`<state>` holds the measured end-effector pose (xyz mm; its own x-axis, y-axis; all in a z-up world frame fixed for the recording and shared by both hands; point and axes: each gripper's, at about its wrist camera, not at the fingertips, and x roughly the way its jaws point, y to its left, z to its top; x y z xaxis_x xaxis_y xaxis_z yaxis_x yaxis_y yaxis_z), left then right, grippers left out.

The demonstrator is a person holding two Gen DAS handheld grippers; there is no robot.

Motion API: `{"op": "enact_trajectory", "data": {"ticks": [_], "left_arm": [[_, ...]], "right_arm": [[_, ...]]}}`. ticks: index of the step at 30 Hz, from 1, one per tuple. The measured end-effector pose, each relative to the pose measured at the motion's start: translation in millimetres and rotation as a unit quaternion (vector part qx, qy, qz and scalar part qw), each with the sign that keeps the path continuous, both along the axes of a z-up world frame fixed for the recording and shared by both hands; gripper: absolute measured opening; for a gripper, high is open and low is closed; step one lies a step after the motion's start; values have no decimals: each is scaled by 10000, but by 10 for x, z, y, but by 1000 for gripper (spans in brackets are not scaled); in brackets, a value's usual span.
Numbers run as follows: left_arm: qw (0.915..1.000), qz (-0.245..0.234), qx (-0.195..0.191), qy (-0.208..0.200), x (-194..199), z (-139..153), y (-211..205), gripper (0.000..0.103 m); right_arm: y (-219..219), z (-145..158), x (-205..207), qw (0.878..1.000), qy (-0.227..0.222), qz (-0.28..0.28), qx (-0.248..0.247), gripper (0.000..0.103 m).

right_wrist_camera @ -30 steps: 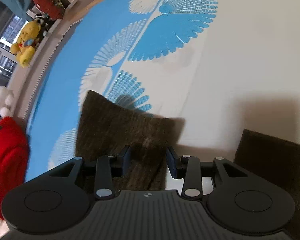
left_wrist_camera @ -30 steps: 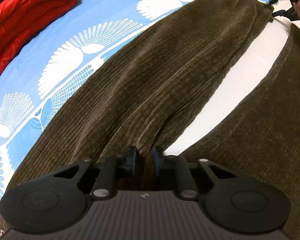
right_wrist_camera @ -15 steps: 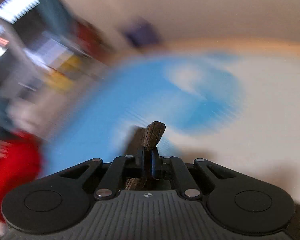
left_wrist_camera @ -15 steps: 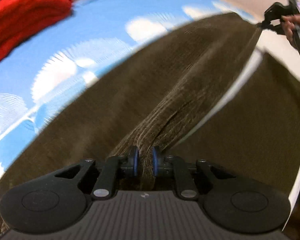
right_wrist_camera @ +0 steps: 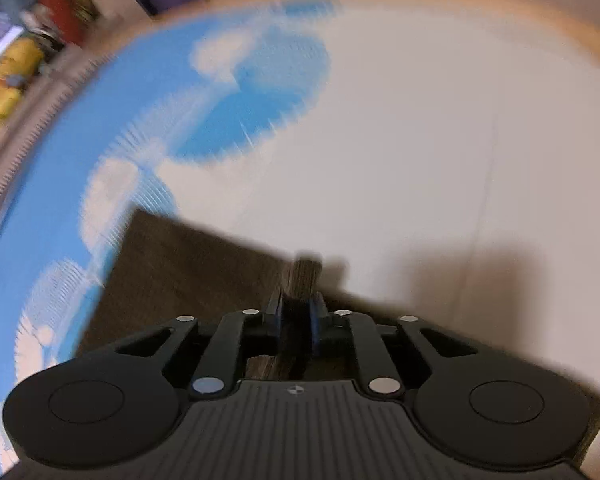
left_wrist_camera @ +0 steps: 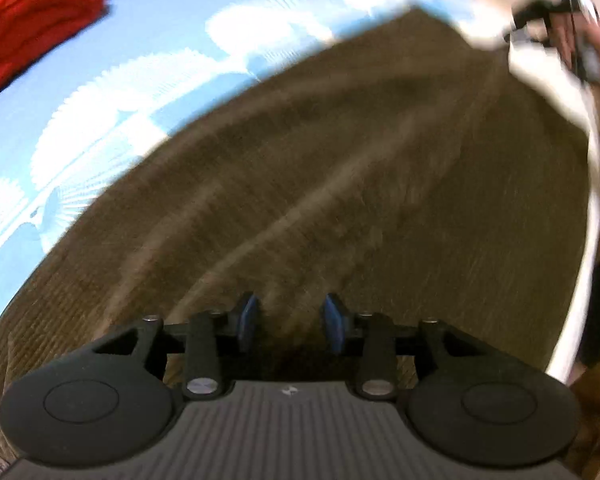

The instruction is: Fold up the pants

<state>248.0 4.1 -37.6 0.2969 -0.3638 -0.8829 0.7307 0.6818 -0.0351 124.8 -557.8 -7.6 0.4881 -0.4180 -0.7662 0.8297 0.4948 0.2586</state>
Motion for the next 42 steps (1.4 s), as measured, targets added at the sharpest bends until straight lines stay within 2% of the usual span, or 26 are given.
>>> {"op": "enact_trajectory", "data": {"ticks": [1, 2, 3, 5, 7, 9, 11, 12, 13, 15, 16, 18, 20, 21, 22, 23, 25, 26, 28, 29, 32, 35, 37, 39, 40, 42], "left_arm": [[9995, 243, -207, -21, 56, 78, 157, 43], [9980, 525, -362, -52, 93, 138, 321, 43], [9954, 823, -479, -66, 149, 186, 501, 43], [9886, 1352, -663, 15, 234, 223, 859, 42], [9836, 1701, -596, 101, 271, 140, 1176, 41], [9775, 2054, -252, 405, 298, -101, 1437, 37], [9662, 2410, 313, 856, 322, -467, 1658, 29], [9675, 2366, 259, 852, 274, -533, 1722, 28], [9720, 2229, 174, 724, 233, -490, 1745, 28], [9708, 2330, 77, 573, 217, -342, 1847, 29], [9696, 2414, -142, 368, 198, -232, 1931, 32], [9577, 2807, -633, 7, 228, -48, 2158, 42], [9328, 3480, -834, -417, 277, 58, 2453, 52], [9173, 3832, -907, -596, 287, 70, 2607, 55], [9055, 4079, -959, -669, 318, 58, 2720, 60], [8969, 4258, -975, -690, 349, 25, 2823, 60], [8890, 4407, -1026, -701, 376, -75, 2935, 65], [8868, 4454, -1045, -659, 387, -129, 3004, 73], [8880, 4476, -913, -523, 463, -258, 3047, 76], [8888, 4465, -889, -518, 440, -307, 3077, 78], [8849, 4551, -910, -390, 510, -457, 3134, 81], [8796, 4636, -1020, -298, 603, -540, 3135, 83], [8819, 4600, -1003, -228, 671, -596, 3077, 83], [8853, 4575, -775, -319, 713, -605, 2988, 84], [8870, 4560, -637, -347, 733, -603, 2952, 82], [8867, 4583, -486, -363, 754, -580, 2925, 69]], "right_arm": [[93, 110, 34, 9991, -1, 136, -400, 31], [199, 193, 78, 9972, -33, 366, -656, 36], [247, 228, 127, 9957, -90, 612, -695, 44], [376, 245, 197, 9887, -433, 1408, -276, 45], [542, 183, 315, 9697, -609, 2359, 193, 46], [718, -48, 465, 9480, -183, 3133, 525, 47], [854, -396, 592, 9369, 807, 3363, 501, 47], [867, -522, 602, 9333, 1090, 3395, 432, 44], [887, -501, 607, 9327, 1003, 3458, 197, 43], [915, -384, 652, 9400, 1011, 3258, 61, 44], [943, -281, 616, 9458, 760, 3157, -5, 46], [1003, -51, 591, 9476, 180, 3189, -87, 45], [1108, 212, 520, 9470, -241, 3192, -278, 45], [1165, 344, 462, 9454, -432, 3208, -386, 45], [1246, 491, 383, 9417, -667, 3257, -513, 45], [1296, 571, 290, 9375, -826, 3323, -624, 45], [1441, 787, 78, 9240, -1127, 3506, -1034, 45], [1513, 852, -31, 9160, -1237, 3604, -1254, 46], [1640, 924, -234, 9041, -1229, 3743, -1654, 52], [1656, 909, -303, 9026, -1124, 3755, -1777, 53], [1600, 828, -382, 9146, -760, 3651, -1561, 56], [1534, 792, -382, 9214, -631, 3473, -1628, 56], [1476, 756, -362, 9248, -435, 3436, -1573, 56], [1437, 710, -327, 9264, -335, 3432, -1516, 56], [1479, 702, -345, 9269, -306, 3424, -1503, 56], [1476, 687, -339, 9291, -234, 3380, -1483, 56]]}}
